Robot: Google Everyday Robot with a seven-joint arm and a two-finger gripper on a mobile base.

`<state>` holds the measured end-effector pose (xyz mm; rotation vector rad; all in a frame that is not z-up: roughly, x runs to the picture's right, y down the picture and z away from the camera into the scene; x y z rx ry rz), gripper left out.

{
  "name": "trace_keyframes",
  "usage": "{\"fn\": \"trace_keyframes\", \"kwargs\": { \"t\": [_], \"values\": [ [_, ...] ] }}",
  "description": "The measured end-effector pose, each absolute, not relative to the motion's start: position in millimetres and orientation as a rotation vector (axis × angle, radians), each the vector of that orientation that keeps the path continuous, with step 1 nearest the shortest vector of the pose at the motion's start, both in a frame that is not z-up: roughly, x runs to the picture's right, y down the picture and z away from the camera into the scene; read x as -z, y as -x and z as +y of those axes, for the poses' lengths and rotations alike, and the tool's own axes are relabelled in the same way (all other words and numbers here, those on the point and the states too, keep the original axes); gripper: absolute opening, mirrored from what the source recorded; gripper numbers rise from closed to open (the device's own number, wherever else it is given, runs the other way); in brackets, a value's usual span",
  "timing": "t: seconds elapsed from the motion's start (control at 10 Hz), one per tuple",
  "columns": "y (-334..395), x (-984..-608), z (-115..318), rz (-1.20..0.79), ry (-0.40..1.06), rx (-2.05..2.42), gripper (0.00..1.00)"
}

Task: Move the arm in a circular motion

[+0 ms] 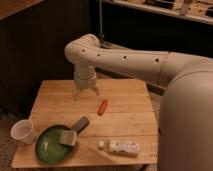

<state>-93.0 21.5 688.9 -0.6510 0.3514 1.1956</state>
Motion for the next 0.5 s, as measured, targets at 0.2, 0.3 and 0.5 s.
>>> {"fn": "trace_keyframes", "kwargs": {
  "t": [0.2,0.3,0.5],
  "values": [
    [83.8,-683.7,19.1,0.332,0.628,-1.235,0.39],
    [72.8,-682.3,13.3,0.315,0.594,-1.268,0.27],
    [46.3,-684.2,-4.1,0.278,0.543,-1.321,0.07]
  ]
}}
